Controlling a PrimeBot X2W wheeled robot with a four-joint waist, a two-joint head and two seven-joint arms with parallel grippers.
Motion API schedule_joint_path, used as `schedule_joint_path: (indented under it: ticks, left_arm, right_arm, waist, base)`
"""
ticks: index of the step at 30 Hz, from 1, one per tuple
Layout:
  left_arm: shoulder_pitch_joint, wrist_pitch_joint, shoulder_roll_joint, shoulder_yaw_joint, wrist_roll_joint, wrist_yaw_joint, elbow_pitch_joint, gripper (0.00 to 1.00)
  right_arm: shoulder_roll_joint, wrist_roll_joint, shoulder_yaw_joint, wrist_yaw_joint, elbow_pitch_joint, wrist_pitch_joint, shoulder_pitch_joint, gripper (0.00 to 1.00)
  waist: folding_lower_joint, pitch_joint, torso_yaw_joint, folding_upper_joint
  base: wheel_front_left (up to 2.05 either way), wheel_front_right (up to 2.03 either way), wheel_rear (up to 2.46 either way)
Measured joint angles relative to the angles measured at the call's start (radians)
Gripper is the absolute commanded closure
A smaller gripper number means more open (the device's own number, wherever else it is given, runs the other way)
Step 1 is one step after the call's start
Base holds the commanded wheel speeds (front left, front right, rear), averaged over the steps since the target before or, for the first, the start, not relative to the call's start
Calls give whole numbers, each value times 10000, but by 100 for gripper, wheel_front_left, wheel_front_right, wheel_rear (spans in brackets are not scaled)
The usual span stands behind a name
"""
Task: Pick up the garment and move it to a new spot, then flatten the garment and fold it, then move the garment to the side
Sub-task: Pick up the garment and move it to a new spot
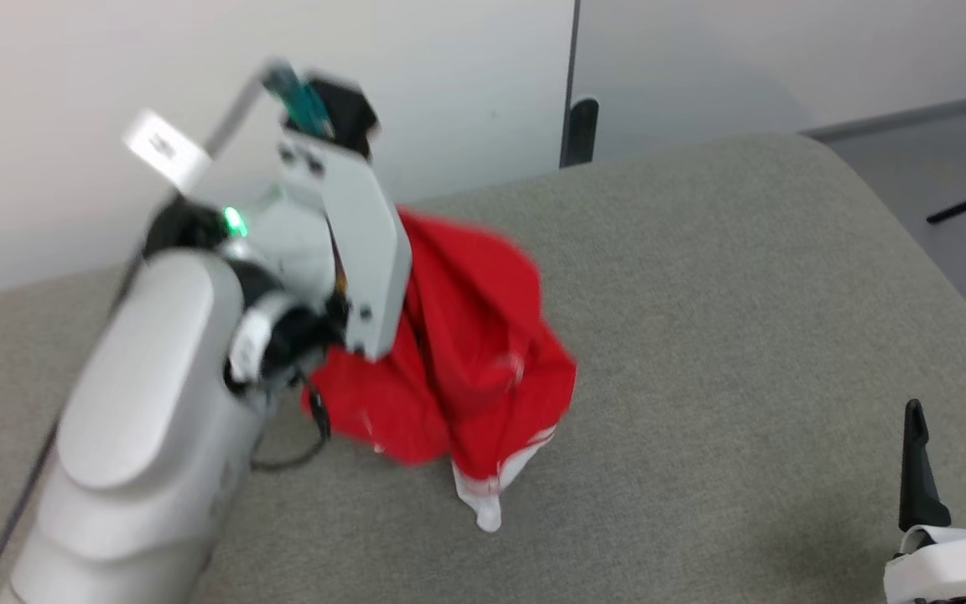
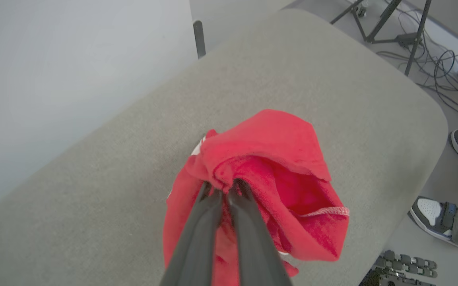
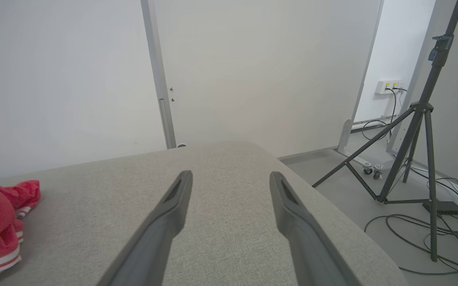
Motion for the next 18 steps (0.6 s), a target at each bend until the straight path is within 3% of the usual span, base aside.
schedule_joint_path:
  ticks: [9,16,18]
  left_arm:
    - [1753,330,268,-612,-127,-42,82,100]
    - [2365,477,311,-940,-339,-284,506,100]
    - [2369,349,291,-886,-387,-290,566,60]
  right_arm:
    - [35,121,351,0,928,-355,-491,0]
    - [40,115,591,0,1304,-410,-636,0]
    - [46,104,633,0,1360,-395,-640,0]
  waist:
    - [0,643,-208,0]
    - [0,550,0,-1]
    - [0,422,73,0]
  base:
    - [0,0,0]
    - [0,0,0]
    - [0,0,0]
